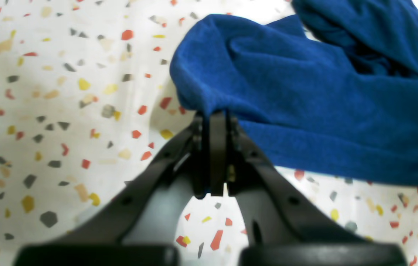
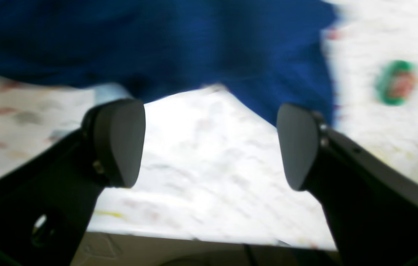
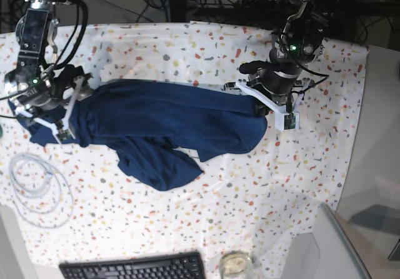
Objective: Layout the t-shirt on the table in an organized manner, then fold the t-shirt properly
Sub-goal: 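Release the shirt end with the right gripper and regrasp nearby fabric, then drag the held fabric with the right gripper away from the left gripper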
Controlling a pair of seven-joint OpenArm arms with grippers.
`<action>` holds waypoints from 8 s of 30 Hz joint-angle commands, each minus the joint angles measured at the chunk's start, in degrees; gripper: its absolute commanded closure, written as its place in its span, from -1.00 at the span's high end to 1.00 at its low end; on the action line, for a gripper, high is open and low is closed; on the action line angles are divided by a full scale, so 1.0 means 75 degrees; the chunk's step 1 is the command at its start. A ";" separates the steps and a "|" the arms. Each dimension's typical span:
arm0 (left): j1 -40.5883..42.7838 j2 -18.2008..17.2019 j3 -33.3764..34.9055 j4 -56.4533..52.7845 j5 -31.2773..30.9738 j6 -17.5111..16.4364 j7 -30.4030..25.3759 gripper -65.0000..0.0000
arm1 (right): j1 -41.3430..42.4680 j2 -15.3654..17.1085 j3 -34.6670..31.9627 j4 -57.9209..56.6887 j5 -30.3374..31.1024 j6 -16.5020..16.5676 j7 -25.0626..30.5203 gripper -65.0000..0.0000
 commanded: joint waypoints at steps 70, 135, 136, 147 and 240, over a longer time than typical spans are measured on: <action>-0.0514 0.0549 -0.0026 0.0161 0.0032 0.0035 -0.0157 -1.00 | -0.0941 0.0882 0.0473 0.1369 -0.0477 -0.0009 -0.1194 -0.91; -0.0338 0.0432 -0.0014 0.0267 0.0067 0.0035 -0.0145 -1.00 | -0.0496 0.1046 0.1012 0.1275 -0.0630 0.0014 -0.0760 -0.98; -0.0338 0.0432 -0.0014 0.0279 0.0067 0.0035 -0.0145 -1.00 | -0.0508 0.1069 0.1012 0.1545 -0.0630 0.0014 -0.0866 -0.98; -0.0338 0.0443 0.0033 0.0408 0.0067 0.0035 -0.0145 -1.00 | 0.1344 0.1374 -0.0394 0.1826 -0.0641 0.0014 -0.1217 -0.98; -0.0150 0.0420 -0.0038 0.0408 0.0079 0.0035 0.0863 -1.00 | 0.4896 0.2535 0.0086 -0.9977 -0.0630 -0.1146 0.4819 0.21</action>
